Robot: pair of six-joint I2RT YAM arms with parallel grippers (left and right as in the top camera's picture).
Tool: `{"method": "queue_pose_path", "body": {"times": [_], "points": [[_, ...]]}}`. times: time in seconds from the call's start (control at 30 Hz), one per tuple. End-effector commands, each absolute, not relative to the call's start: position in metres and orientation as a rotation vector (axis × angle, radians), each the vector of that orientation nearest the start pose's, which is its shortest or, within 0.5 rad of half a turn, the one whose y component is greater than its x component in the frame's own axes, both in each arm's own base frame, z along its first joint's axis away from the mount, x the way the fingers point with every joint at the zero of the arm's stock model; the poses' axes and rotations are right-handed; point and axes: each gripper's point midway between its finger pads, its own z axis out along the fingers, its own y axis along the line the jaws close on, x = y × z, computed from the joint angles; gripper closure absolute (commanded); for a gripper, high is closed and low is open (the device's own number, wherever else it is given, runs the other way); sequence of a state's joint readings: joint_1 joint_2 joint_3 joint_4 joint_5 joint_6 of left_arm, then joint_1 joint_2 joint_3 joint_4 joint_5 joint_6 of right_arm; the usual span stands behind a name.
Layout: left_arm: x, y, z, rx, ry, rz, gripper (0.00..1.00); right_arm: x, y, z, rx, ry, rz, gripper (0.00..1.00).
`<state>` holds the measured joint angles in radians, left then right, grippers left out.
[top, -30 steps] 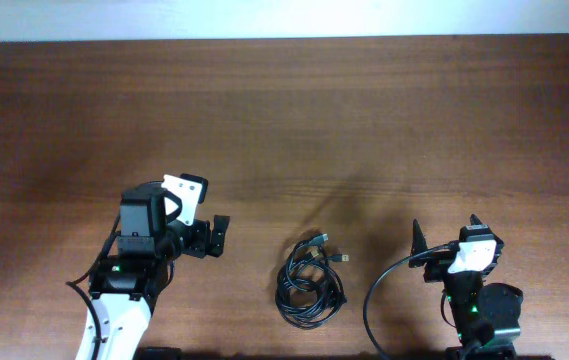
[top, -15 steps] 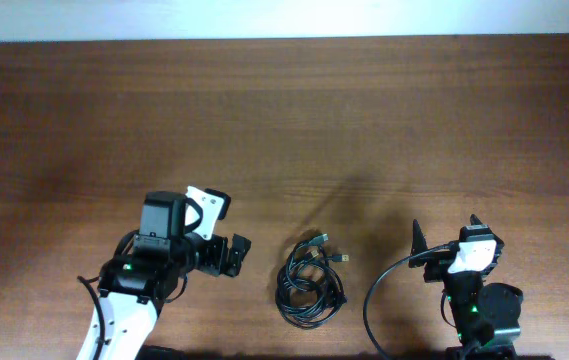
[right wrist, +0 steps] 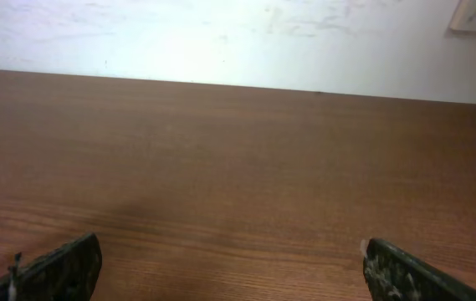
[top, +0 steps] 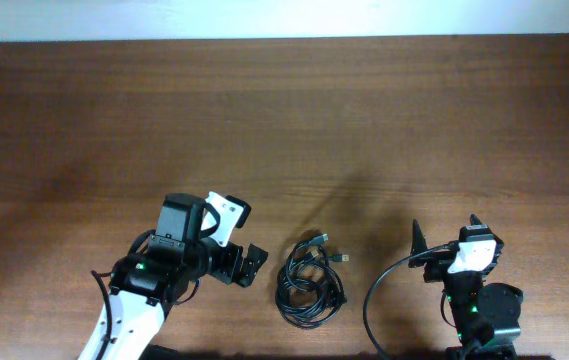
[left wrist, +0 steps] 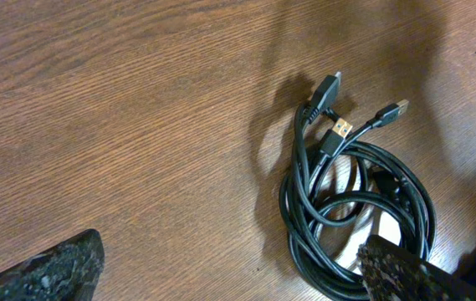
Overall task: Untangle cables
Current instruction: 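Move the left gripper toward the black cable bundle, then lower the left gripper and grasp the top of the cable bundle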
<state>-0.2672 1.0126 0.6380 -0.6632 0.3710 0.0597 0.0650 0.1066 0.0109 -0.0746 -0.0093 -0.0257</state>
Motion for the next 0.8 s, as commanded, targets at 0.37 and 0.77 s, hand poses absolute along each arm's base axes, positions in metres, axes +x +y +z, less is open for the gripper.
{"method": "queue_pose_path", "body": {"times": [0.37, 0.77], "points": [[0.217, -0.155, 0.082, 0.634, 2.616, -0.733, 0.01, 0.248, 0.018, 0.133, -0.08, 1.748, 0.052, 0.01], [0.205, -0.179, 0.051, 0.772, 2.693, -0.766, 0.01, 0.248, 0.018, 0.133, -0.08, 1.748, 0.052, 0.01]]}}
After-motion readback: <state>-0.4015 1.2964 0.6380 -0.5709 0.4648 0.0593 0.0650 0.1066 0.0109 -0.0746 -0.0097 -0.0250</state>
